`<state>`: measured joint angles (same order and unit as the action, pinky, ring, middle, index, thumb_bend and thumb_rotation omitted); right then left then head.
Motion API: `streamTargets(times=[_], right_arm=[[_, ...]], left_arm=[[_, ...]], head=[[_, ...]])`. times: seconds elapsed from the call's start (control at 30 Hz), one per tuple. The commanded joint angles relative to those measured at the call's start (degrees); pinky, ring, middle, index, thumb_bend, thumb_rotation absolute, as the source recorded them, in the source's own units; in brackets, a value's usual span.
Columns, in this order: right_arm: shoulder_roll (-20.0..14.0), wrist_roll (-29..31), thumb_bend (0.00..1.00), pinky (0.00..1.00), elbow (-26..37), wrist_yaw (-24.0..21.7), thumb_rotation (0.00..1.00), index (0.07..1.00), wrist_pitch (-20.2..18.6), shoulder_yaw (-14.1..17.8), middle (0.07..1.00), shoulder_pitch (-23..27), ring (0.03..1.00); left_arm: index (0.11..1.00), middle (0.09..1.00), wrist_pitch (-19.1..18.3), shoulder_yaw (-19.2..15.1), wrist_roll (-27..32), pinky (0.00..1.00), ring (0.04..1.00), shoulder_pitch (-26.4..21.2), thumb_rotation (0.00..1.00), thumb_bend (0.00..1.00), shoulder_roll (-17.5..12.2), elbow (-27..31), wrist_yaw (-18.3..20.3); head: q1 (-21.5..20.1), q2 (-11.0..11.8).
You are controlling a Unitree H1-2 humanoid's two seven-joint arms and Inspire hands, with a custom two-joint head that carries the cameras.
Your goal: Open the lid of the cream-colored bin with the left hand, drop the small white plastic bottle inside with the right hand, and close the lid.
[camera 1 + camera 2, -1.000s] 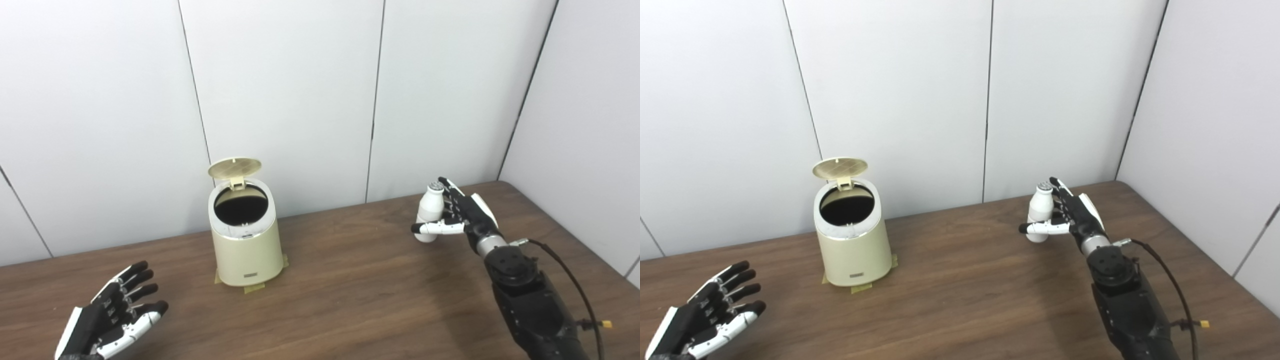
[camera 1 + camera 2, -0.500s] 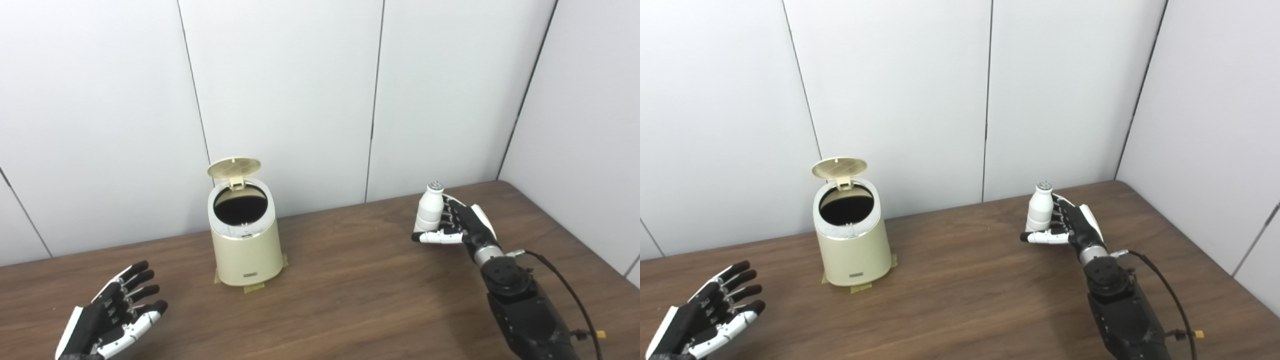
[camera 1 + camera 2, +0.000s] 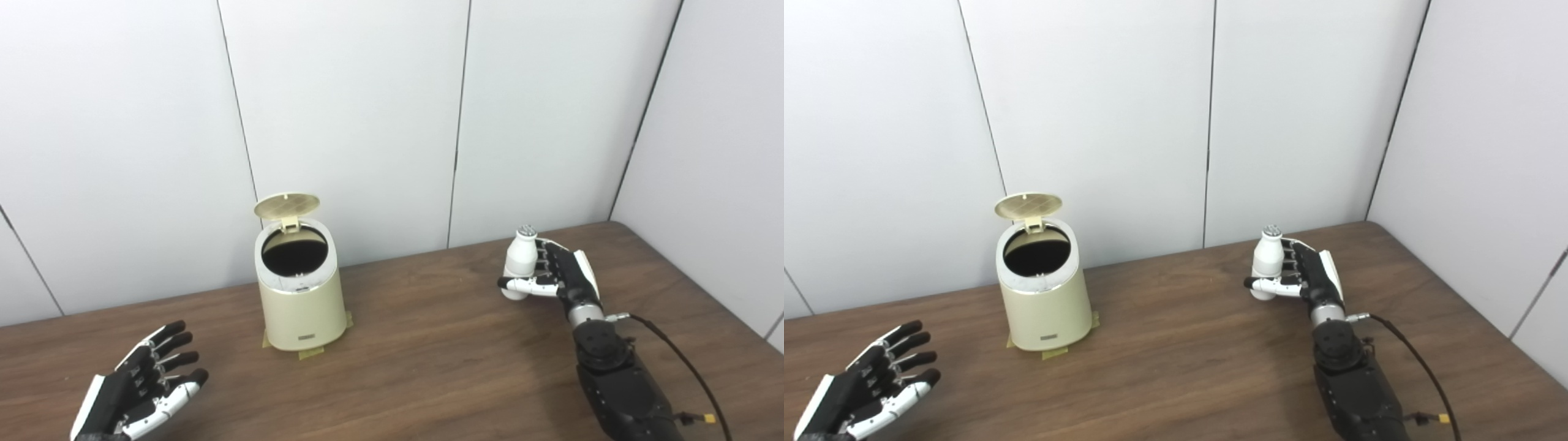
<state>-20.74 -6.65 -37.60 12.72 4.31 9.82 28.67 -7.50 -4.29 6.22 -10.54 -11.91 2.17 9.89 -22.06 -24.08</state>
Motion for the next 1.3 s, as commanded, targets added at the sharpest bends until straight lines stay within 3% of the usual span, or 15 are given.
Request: streamTargets(times=[0.0,0.2,0.3,0.53,0.63,0.9,1.17,1.27], right_arm=[[-1.51,-1.18,0.53,0.32,-0.63,2.64,0.0,0.532,4.23,0.06,0.444,3.79,0.371],[-1.1,-1.51,0.52,0.3,-2.68,4.29,0.0,0.515,7.15,-0.45,0.435,4.44,0.356],[-0.72,-2.64,0.52,0.31,-1.55,5.85,0.0,0.517,6.81,-0.62,0.434,4.18,0.362],[0.46,-5.21,0.52,0.34,9.07,6.9,0.0,0.53,5.28,-1.32,0.447,2.06,0.381],[0.93,-6.13,0.51,0.33,14.39,5.61,0.0,0.541,5.94,-2.28,0.475,1.61,0.383],[3.21,-8.93,0.52,0.34,28.22,-0.61,0.0,0.528,0.0,-7.77,0.487,3.27,0.401],[5.41,-10.44,0.52,0.34,28.48,-5.51,0.0,0.525,-1.27,-11.88,0.484,8.76,0.403],[6.88,-10.37,0.52,0.34,28.67,-6.79,0.0,0.515,-1.81,-12.91,0.484,9.77,0.406]], left_arm=[[0.848,0.823,2.56,-0.13,0.15,0.61,0.75,-1.95,0.0,0.54,-0.71,1.35,0.17],[0.85,0.831,2.29,-0.18,0.25,0.62,0.761,-1.95,0.0,0.54,-0.66,1.5,0.27],[0.848,0.826,2.9,0.0,-0.43,0.61,0.755,-2.0,0.0,0.54,-0.88,1.39,0.25],[0.84,0.814,3.69,0.13,-0.37,0.59,0.734,-2.16,0.0,0.55,-0.7,0.71,0.43],[0.839,0.808,4.78,0.62,-1.04,0.58,0.724,-2.28,0.0,0.54,-0.59,0.07,0.31],[0.826,0.801,4.75,1.62,-2.86,0.59,0.717,-2.66,0.0,0.57,0.25,-1.1,-0.98],[0.816,0.792,8.2,2.08,-3.4,0.58,0.708,-2.96,0.0,0.6,1.73,-4.15,-1.38],[0.81,0.786,7.56,2.04,-3.58,0.59,0.706,-2.91,0.0,0.62,2.59,-4.39,-1.99]], head=[[-0.04,-0.02],[0.11,-0.15],[0.42,-0.33],[1.02,-0.45],[1.57,-0.3],[4.21,0.26],[9.94,0.74],[12.01,0.79]])
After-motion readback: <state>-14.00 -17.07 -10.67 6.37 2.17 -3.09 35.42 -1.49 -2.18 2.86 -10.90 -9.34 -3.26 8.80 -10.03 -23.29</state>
